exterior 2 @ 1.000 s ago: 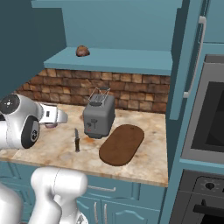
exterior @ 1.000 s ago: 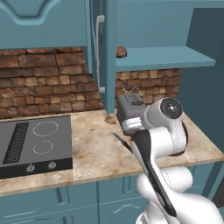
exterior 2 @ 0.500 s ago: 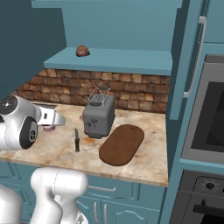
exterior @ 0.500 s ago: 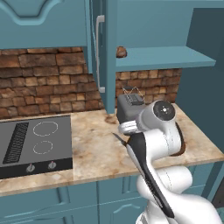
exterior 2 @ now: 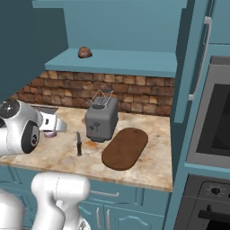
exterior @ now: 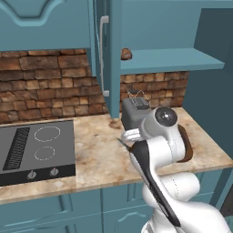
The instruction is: Pick the bread, place it on the cutting board, pick the jam, place it on the counter, and close the cabinet.
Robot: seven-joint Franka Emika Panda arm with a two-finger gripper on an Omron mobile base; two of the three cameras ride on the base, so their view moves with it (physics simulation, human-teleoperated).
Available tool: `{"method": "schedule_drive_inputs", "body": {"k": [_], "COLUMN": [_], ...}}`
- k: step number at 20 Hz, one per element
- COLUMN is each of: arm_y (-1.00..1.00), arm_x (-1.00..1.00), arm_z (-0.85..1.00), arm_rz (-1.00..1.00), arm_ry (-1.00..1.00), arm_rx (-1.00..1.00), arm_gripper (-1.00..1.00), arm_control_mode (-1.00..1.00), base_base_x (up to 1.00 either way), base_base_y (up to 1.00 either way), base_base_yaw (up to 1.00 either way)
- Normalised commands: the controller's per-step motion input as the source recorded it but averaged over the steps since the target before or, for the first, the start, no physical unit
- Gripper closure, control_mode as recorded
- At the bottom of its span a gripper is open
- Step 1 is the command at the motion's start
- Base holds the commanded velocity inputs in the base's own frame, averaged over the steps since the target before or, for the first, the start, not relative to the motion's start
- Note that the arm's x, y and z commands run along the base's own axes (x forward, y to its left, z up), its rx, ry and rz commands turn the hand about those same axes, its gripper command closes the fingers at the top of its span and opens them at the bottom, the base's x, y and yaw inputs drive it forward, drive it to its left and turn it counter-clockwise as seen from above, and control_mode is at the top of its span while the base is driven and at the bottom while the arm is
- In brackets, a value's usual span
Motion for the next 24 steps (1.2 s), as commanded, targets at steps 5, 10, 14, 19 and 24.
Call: {"method": "schedule_drive_inputs", "body": {"k": [5,10,14,19,24], "arm_y": [0.00,0.02,0.07,0.09,0.08], "arm_x": [0.02,0.10,0.13,0.26,0.33], "arm_z": [-0.28,-0.33,-0.35,-0.29,-0.24], "arm_rz": [0.00,0.00,0.00,0.00,0.00], "arm_ry": [0.00,0.00,0.00,0.00,0.00], "arm_rx": [0.00,0.00,0.00,0.00,0.00], "arm_gripper": [1.00,1.00,1.00,1.00,1.00], "arm_control_mode": [-1.00,-1.00,-1.00,-1.00,-1.00], "base_base_x": [0.00,0.00,0.00,0.00,0.00], "base_base_y": [0.00,0.00,0.00,0.00,0.00], "base_base_yaw": [0.00,0.00,0.00,0.00,0.00]}}
